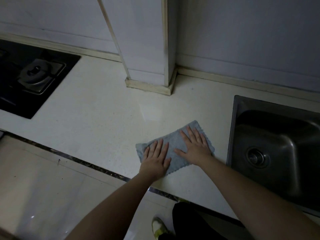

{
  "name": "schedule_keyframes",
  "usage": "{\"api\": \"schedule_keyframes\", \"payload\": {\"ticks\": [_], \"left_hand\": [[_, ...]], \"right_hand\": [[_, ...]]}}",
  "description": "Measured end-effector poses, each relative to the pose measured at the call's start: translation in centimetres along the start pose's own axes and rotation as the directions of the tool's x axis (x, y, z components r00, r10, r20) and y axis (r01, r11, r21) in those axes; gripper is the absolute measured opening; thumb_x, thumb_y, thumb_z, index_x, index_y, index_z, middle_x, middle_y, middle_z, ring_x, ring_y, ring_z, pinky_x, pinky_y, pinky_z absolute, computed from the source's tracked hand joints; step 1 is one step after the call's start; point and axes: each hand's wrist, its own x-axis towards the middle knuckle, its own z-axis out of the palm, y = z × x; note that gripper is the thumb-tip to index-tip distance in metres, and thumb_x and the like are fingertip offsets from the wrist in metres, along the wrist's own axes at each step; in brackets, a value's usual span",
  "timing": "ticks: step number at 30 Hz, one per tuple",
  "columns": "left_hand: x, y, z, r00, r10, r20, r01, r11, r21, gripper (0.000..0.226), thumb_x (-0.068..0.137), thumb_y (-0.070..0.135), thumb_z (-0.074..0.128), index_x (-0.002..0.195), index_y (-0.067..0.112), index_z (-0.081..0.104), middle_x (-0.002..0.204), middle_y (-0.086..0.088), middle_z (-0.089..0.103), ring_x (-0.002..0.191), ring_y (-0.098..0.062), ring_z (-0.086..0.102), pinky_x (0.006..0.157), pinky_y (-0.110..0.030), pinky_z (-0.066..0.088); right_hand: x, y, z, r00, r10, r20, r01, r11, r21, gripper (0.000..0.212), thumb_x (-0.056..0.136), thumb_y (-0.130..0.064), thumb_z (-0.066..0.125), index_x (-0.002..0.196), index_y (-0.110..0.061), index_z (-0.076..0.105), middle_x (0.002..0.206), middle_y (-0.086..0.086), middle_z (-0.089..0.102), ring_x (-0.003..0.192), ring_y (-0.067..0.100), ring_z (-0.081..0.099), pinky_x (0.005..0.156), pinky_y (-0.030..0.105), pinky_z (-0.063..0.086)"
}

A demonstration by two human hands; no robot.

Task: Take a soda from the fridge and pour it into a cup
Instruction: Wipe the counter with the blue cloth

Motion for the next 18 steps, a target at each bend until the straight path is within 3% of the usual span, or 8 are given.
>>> {"api": "schedule_keyframes", "payload": {"ticks": [3, 5, 7, 10, 14, 18], "left_hand": [[2.4, 0.3, -0.8, 1.000, -0.014, 0.011, 0.014, 1.000, 0.006, 0.066, 0.101, 0.054, 0.019, 0.152, 0.027, -0.011, 0.162, -0.003, -0.011, 0.150, -0.022, -0.008, 0.116, -0.042, -0.009], [3.4, 0.4, -1.9, 0.998, 0.008, 0.056, -0.007, 1.000, -0.023, 0.068, 0.100, 0.055, 0.018, 0.153, 0.028, -0.014, 0.161, -0.001, -0.017, 0.149, -0.020, -0.014, 0.117, -0.042, -0.010], [3.4, -0.2, -2.9, 0.996, 0.070, 0.053, -0.067, 0.996, -0.063, 0.068, 0.100, 0.057, 0.022, 0.154, 0.030, -0.009, 0.162, 0.000, -0.015, 0.149, -0.019, -0.014, 0.117, -0.041, -0.010], [1.8, -2.1, -3.3, 0.990, 0.112, -0.091, -0.112, 0.994, 0.007, 0.067, 0.099, 0.059, 0.024, 0.155, 0.032, -0.003, 0.162, 0.002, -0.010, 0.149, -0.017, -0.011, 0.119, -0.037, -0.007], [-0.8, -3.6, -2.0, 0.990, -0.036, -0.136, 0.035, 0.999, -0.015, 0.074, 0.098, 0.063, 0.024, 0.155, 0.027, -0.005, 0.162, 0.002, -0.010, 0.148, -0.012, -0.013, 0.119, -0.036, -0.004], [-1.5, -3.9, -1.3, 0.986, -0.112, -0.124, 0.111, 0.994, -0.010, 0.079, 0.096, 0.067, 0.020, 0.156, 0.020, -0.002, 0.162, 0.000, -0.005, 0.149, -0.015, -0.005, 0.120, -0.040, 0.006]], "right_hand": [[2.0, 1.0, -1.3, 1.000, -0.006, 0.022, 0.006, 1.000, -0.005, 0.093, 0.081, -0.082, 0.024, 0.150, -0.034, -0.016, 0.157, -0.004, -0.026, 0.145, 0.021, -0.022, 0.116, 0.041, -0.015], [2.9, 1.6, -2.1, 0.998, -0.024, 0.054, 0.025, 1.000, -0.018, 0.094, 0.081, -0.081, 0.024, 0.150, -0.033, -0.017, 0.157, -0.002, -0.028, 0.144, 0.021, -0.023, 0.116, 0.041, -0.016], [3.4, 1.9, -2.5, 0.996, -0.048, 0.075, 0.050, 0.998, -0.028, 0.094, 0.081, -0.082, 0.024, 0.150, -0.032, -0.018, 0.156, -0.001, -0.029, 0.144, 0.021, -0.024, 0.116, 0.042, -0.015], [3.6, 2.2, -2.4, 0.995, -0.068, 0.076, 0.071, 0.997, -0.034, 0.093, 0.081, -0.082, 0.017, 0.150, -0.031, -0.019, 0.155, -0.002, -0.031, 0.144, 0.022, -0.024, 0.117, 0.042, -0.014], [3.9, 2.8, -1.6, 0.995, -0.093, 0.027, 0.094, 0.995, -0.027, 0.097, 0.063, -0.080, -0.028, 0.148, -0.034, -0.019, 0.155, -0.004, -0.030, 0.145, 0.020, -0.022, 0.117, 0.039, -0.014], [4.2, 3.7, -1.5, 0.993, -0.120, 0.002, 0.120, 0.992, -0.034, 0.092, 0.068, -0.076, -0.028, 0.149, -0.035, -0.016, 0.157, -0.005, -0.027, 0.145, 0.018, -0.020, 0.118, 0.039, -0.011]]}}
